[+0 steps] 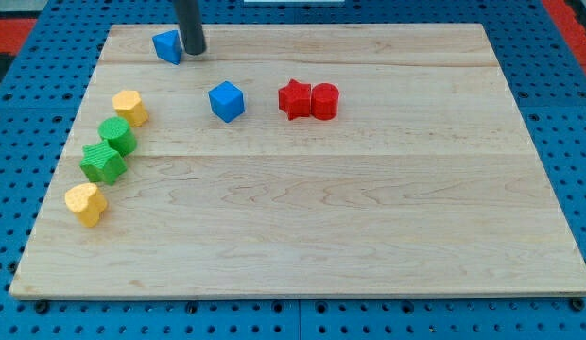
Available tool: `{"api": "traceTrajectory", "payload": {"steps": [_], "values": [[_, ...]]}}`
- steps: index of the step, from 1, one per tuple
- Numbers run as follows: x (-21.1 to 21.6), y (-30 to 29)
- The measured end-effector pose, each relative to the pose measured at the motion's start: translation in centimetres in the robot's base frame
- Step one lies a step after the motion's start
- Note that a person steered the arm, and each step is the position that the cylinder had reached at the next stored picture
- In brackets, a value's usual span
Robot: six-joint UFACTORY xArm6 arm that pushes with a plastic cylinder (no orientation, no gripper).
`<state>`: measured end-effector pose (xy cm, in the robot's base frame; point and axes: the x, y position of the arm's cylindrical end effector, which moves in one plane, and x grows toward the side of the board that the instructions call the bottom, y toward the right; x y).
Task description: Push the blue cube towards the yellow hexagon
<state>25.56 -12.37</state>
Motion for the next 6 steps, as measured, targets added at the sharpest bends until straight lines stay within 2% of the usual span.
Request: {"api": "traceTrajectory", "payload": {"steps": [1,2,3,4,5,6], "values": [[3.9,6.6],[8.9,7.9],[9.9,3.9],[11.3,6.4],[10.2,1.0],[5.9,-3.6]]}}
